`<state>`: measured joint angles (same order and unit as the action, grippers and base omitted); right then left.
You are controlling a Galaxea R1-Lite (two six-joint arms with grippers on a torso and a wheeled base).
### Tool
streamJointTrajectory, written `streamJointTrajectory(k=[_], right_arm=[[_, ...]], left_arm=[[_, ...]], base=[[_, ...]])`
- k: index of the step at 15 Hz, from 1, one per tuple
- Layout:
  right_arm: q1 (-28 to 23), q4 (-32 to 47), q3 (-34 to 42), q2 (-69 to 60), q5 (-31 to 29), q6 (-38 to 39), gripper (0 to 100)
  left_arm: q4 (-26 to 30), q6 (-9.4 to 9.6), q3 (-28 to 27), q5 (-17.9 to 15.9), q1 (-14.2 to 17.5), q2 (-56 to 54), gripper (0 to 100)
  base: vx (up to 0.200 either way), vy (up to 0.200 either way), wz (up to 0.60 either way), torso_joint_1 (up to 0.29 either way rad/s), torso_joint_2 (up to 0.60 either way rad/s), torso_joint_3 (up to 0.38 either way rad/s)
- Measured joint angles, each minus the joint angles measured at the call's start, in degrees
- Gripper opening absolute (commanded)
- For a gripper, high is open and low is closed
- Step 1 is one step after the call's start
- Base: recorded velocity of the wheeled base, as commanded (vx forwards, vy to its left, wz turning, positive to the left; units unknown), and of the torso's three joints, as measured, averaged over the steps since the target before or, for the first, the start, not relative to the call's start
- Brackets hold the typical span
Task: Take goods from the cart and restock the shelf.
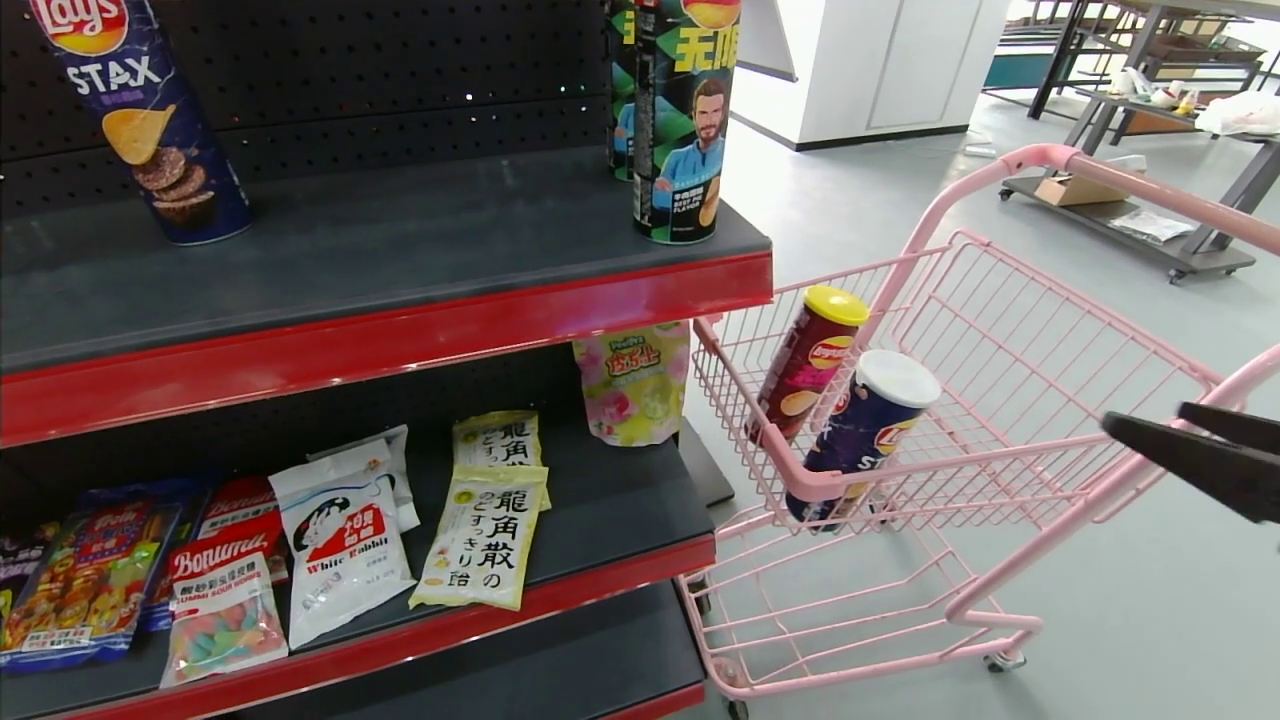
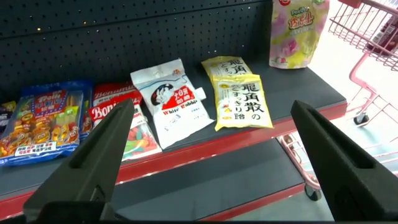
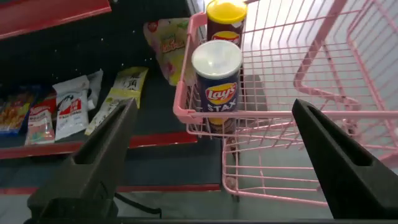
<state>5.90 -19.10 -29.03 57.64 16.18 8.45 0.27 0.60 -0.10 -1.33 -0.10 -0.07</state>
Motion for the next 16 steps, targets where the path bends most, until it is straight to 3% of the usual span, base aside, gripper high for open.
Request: streamJointTrajectory(k=[4,11,16], right_arm=[[1.3,-11.4,0.9,18.8,5.8,-0.1,100],[3.3,-22.4,0.2,33.2,6.2,-2.4,100],[3.6,-23.7,-3.6,39.9,5.9,-4.5,100]], left_arm=[[0.0,0.06,0.0,0.0,0.0,0.0,100],[0.0,0.02,0.0,0.0,0.0,0.0,100],[0.0,0.02,0.0,0.0,0.0,0.0,100]], base=[[0.0,0.0,0.0,0.0,0.0,0.0],[0.0,0.0,0.0,0.0,0.0,0.0],[0.0,0.0,0.0,0.0,0.0,0.0]])
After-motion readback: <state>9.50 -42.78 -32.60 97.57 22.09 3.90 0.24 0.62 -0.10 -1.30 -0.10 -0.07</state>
